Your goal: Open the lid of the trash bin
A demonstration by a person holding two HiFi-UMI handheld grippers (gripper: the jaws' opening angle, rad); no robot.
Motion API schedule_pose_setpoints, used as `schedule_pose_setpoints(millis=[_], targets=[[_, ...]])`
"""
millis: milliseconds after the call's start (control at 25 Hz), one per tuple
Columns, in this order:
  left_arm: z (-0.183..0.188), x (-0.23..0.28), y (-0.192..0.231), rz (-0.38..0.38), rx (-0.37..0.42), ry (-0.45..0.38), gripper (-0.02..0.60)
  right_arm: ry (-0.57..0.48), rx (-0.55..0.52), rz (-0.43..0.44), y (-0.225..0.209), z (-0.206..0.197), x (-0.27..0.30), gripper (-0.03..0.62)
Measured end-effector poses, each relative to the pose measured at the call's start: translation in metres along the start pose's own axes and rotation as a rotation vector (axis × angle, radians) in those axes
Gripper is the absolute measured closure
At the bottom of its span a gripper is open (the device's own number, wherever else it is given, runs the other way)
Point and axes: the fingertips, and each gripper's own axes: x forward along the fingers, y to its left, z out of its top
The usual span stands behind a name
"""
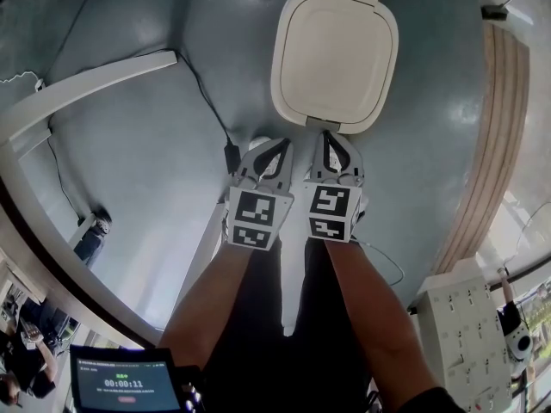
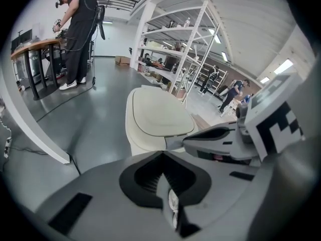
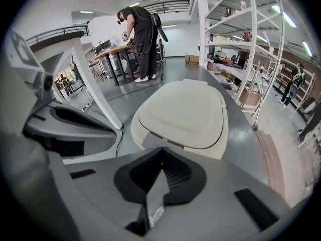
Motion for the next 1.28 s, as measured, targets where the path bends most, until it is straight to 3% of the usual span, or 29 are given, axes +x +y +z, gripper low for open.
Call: schedule_pose_setpoints(millis=[280,1000,1280], targets=[[0.007,0.000,0.014,0.027,-0.047,0.001,0.581,-0.014,0.019,-0.018,0.001,0.003,0.000,0.592],[0.001,-0.003,0.020,0.032,-0.041,0.000,0.581,-0.029,0.062,-0.029,0.001,0.004,-0.002,0.592],[-0.003,-0.006,0.027,0.039,-0.076,0.019,0.581,-0.038,0.063,-0.031,0.002,0.005,-0.004,0.594]])
